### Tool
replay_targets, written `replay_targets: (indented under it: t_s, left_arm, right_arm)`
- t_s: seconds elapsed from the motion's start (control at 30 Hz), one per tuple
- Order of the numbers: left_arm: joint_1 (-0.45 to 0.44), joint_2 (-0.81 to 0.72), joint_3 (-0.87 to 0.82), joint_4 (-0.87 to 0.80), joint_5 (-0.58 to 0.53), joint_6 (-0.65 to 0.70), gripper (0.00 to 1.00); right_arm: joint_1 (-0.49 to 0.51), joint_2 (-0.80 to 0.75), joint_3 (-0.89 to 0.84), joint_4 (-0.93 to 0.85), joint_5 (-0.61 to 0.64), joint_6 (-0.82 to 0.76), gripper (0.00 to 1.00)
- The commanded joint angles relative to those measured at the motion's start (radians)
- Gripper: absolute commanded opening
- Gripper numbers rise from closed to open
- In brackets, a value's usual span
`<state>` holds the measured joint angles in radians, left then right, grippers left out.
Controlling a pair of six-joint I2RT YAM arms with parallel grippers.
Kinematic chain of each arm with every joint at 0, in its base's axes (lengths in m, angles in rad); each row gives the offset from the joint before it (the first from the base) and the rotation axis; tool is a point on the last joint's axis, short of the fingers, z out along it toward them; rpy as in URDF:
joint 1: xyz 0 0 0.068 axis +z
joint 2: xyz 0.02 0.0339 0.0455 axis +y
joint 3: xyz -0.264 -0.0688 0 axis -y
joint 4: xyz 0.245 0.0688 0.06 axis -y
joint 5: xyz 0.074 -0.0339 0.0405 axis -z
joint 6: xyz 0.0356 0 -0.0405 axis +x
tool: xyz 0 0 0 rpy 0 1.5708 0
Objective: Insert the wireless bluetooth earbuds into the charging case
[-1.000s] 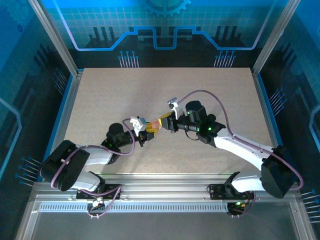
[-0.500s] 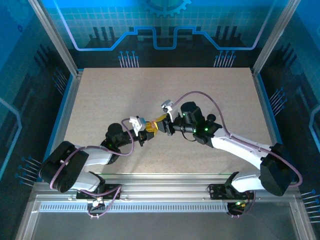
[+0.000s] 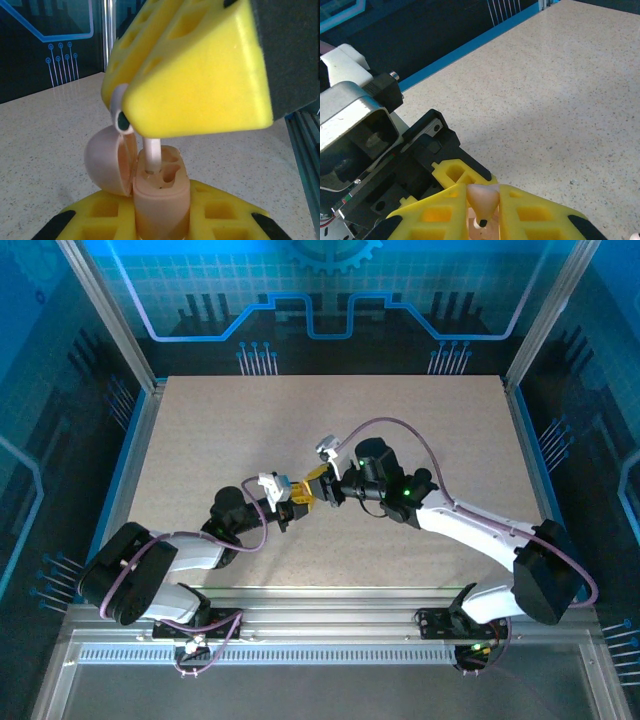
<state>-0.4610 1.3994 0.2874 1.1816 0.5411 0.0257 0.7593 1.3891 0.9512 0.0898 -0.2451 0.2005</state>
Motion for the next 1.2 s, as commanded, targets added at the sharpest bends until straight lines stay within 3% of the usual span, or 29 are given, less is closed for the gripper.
replay_targets:
  t_s: [0.0, 0.77, 1.17]
  left_arm:
    - [-0.006, -0.022, 0.019, 0.039, 0.035, -0.002, 0.15]
    - [-0.005, -0.033, 0.015, 0.055, 0.043, -0.012, 0.15]
    - [-0.005, -0.044, 0.004, 0.029, 0.037, 0.043, 0.15]
  right_arm:
    - [0.013, 0.011, 0.039, -0.045, -0.026, -0.04, 0.2]
    - [0.02, 0.031, 0.03, -0.054, -0.083, -0.041, 0.2]
    - [0.018, -0.051, 0.014, -0.126, -0.004, -0.059, 0.21]
